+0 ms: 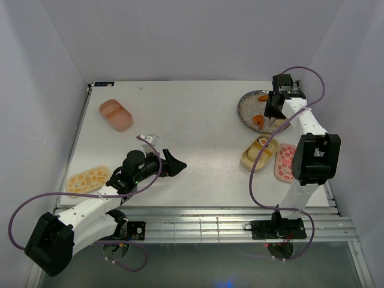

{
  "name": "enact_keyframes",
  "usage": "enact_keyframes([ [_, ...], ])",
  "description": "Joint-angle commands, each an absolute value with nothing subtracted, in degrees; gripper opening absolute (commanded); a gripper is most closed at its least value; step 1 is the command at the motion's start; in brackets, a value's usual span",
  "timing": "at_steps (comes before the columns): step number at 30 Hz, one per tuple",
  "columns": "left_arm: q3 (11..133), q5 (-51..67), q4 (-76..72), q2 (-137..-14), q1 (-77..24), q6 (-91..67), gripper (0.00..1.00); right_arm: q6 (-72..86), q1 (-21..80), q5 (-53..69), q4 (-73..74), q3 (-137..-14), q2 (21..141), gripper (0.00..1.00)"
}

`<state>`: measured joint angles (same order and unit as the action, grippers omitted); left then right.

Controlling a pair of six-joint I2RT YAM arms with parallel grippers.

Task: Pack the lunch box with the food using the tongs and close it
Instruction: Pick up the fake food from the plate.

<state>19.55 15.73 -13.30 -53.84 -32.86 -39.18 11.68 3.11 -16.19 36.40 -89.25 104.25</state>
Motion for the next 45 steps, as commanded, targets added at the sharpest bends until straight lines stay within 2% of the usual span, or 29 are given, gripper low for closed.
enact_keyframes([
  [1, 19.9, 15.9, -13.6, -52.7, -33.2, -38.7, 0.98, 12.8, 3.0, -17.4, 33.0, -90.0, 104.2, 0.46],
  [34, 20.1, 15.5, -13.5, -53.1, -33.2, -38.5, 0.98, 13.1, 2.7, -16.3, 31.2, -93.0, 111.2, 0.44],
  [45, 20.2, 15.4, -13.4, -53.3, -33.2, -38.4, 0.98, 12.7, 2.7, -16.5, 31.4, -93.3, 111.1, 0.35],
])
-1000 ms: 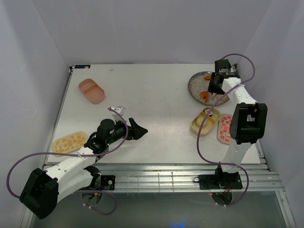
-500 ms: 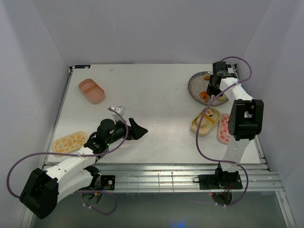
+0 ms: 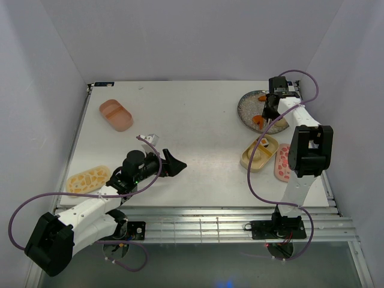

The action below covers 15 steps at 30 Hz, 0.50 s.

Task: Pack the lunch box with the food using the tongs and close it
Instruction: Pick up the fake food from the plate.

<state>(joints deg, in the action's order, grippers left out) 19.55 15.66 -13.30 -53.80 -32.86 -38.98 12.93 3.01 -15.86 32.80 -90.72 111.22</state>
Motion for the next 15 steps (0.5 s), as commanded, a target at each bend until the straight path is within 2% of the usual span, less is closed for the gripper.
enact_keyframes([
  [1, 20.2, 15.4, -13.4, -53.2, -33.2, -38.5, 0.98, 12.7, 2.7, -16.3, 31.5, -93.5, 111.1, 0.34],
  [5, 20.1, 15.4, -13.4, -52.9, -33.2, -38.5, 0.98, 12.5, 2.7, -15.9, 31.9, -93.4, 110.5, 0.29],
  [6, 20.1, 15.5, -13.5, -52.8, -33.2, -38.5, 0.98, 12.4, 2.8, -15.7, 31.8, -93.2, 110.3, 0.24],
  [15, 20.0, 15.8, -13.4, -52.3, -33.2, -38.8, 0.98, 10.0, 2.7, -12.1, 30.9, -89.1, 106.9, 0.09],
])
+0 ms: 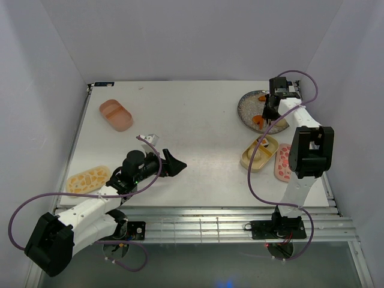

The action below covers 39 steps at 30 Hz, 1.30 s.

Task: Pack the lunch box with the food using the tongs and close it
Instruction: Pick up the fake food from the plate, then place the fake food in the packing box.

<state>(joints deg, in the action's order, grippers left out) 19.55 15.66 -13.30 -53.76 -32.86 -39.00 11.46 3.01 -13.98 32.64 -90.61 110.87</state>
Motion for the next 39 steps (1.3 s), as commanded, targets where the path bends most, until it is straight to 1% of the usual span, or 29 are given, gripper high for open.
enact_keyframes([
  [1, 20.0, 15.8, -13.4, -52.3, -33.2, -38.8, 0.98, 9.8, 2.8, -11.6, 30.8, -88.7, 106.5, 0.08],
  [13, 19.8, 16.0, -13.4, -51.9, -33.2, -39.0, 0.98, 7.6, 3.3, -9.7, 29.3, -81.6, 100.4, 0.08],
  [27, 19.7, 15.5, -13.4, -51.9, -33.2, -38.9, 0.98, 6.5, 4.0, -9.1, 31.7, -82.7, 97.0, 0.08],
  [39, 19.8, 15.4, -13.4, -51.9, -33.2, -38.8, 0.98, 6.6, 4.6, -10.0, 33.4, -80.2, 92.0, 0.08],
])
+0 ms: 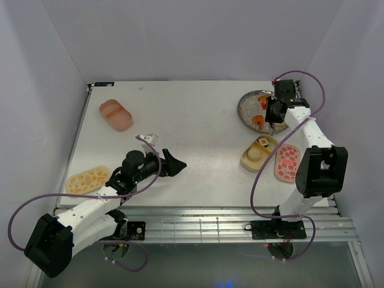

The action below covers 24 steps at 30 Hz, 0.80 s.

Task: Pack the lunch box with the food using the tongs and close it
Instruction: Place the fake food in the packing box.

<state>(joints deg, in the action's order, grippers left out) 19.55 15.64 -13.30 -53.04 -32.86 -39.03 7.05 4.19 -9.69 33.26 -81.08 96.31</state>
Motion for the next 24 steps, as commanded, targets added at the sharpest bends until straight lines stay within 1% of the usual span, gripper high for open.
enact_keyframes([
  [1, 19.8, 15.4, -13.4, -51.9, -33.2, -38.9, 0.98, 6.7, 4.6, -10.1, 33.5, -79.6, 90.5, 0.08],
  [11, 19.8, 15.6, -13.5, -52.0, -33.1, -38.8, 0.98, 9.4, 5.0, -10.3, 36.3, -72.0, 79.9, 0.08],
  [17, 19.7, 15.4, -13.4, -51.7, -33.2, -38.8, 0.98, 12.0, 6.2, -10.0, 41.9, -69.6, 72.9, 0.08],
  [24, 19.7, 15.6, -13.4, -51.9, -33.1, -39.0, 0.98, 17.1, 10.8, -9.5, 47.5, -65.2, 64.6, 0.08],
])
